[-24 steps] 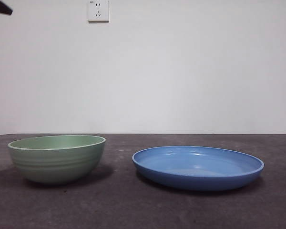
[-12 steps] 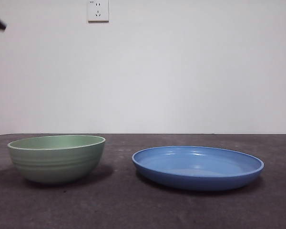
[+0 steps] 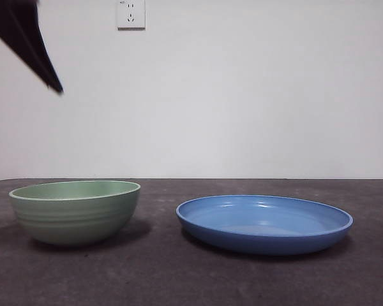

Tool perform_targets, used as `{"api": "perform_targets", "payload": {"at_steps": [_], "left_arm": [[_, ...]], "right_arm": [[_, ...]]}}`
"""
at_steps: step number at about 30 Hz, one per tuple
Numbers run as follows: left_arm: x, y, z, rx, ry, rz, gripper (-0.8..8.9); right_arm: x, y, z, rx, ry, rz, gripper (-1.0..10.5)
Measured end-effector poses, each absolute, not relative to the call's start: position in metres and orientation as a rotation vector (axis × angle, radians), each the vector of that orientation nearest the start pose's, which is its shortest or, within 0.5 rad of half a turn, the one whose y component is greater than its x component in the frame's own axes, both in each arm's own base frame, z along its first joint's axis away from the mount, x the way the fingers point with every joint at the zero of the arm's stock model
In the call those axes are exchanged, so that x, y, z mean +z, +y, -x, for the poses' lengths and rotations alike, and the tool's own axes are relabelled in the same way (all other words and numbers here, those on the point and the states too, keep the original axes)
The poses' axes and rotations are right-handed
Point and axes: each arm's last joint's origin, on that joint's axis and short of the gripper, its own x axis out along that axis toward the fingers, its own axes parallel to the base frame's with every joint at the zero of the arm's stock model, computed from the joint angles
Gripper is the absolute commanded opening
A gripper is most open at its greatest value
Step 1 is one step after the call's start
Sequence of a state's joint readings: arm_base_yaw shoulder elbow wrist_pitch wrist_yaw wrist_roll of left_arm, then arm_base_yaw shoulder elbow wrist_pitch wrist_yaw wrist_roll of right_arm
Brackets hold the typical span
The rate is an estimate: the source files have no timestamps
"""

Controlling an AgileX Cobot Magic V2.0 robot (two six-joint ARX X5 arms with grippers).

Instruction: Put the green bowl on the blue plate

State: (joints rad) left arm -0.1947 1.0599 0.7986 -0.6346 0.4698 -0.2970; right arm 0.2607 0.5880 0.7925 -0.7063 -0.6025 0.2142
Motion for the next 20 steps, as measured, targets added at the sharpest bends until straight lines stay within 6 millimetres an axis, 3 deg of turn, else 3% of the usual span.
{"api": "perform_targets", "payload": {"at_steps": [10,20], "left_arm": [[0.216,-0.052,-0.247,-0.381,1.15,0.354,5.8],[0.186,-0.054,-0.267,-0.36,1.226,0.334,5.44]], "right_arm": [[0.314,0.044,-0.1,0.787,0.601,-0.288,6.0],[0.314,0.044,-0.1,0.786,0.604,-0.288,6.0]]}}
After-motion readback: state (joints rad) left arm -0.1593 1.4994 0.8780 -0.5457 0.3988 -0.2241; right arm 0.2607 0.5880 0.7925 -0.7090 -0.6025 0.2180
